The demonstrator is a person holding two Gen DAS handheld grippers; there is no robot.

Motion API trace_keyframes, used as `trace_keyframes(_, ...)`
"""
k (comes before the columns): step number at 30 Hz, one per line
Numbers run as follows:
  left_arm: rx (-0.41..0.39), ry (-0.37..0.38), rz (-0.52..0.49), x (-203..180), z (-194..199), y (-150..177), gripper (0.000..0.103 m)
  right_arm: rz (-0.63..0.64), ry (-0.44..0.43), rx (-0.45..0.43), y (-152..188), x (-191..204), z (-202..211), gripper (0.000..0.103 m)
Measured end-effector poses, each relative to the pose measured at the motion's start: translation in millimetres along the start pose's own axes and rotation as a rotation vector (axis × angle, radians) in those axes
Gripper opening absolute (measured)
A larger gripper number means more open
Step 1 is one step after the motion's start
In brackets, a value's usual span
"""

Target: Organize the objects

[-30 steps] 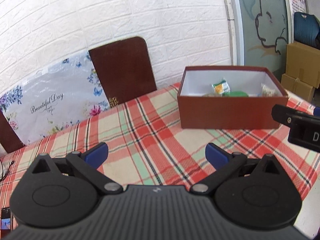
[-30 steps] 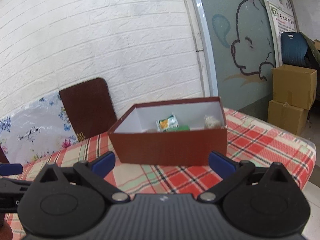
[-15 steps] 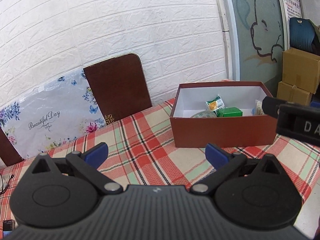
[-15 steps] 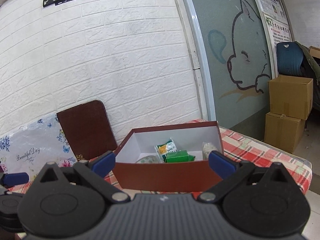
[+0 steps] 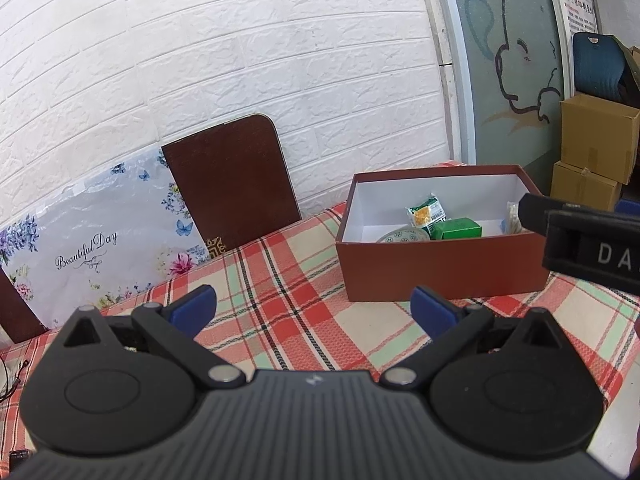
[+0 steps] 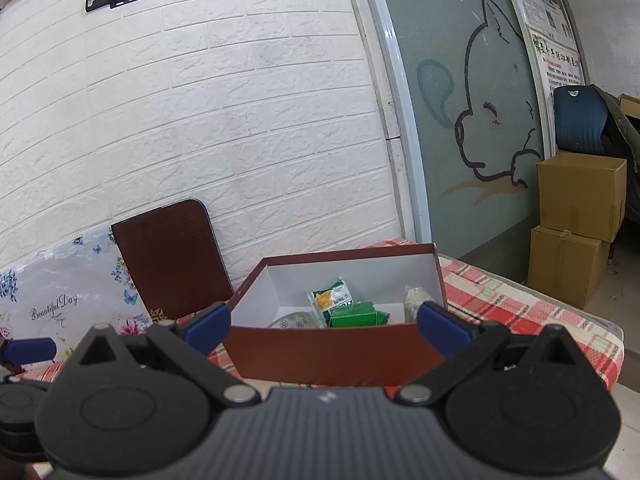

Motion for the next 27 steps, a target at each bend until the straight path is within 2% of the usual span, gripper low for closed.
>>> trace_keyframes(27, 0.007, 0.007, -0.011, -3.1, 1.5, 1.3, 0.103, -0.007, 0.004, -0.004, 1.9, -3.6, 2.4, 0.103)
Point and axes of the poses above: each gripper's, at about its wrist camera, not at the fingertips, and z roughly against the way its jaws point, x to its left, y to its underside, the point moved 7 cm from there along -z, roughly the way its jaws point, and after that the axes turned 10 degrees about x, right-handed, at the moved point
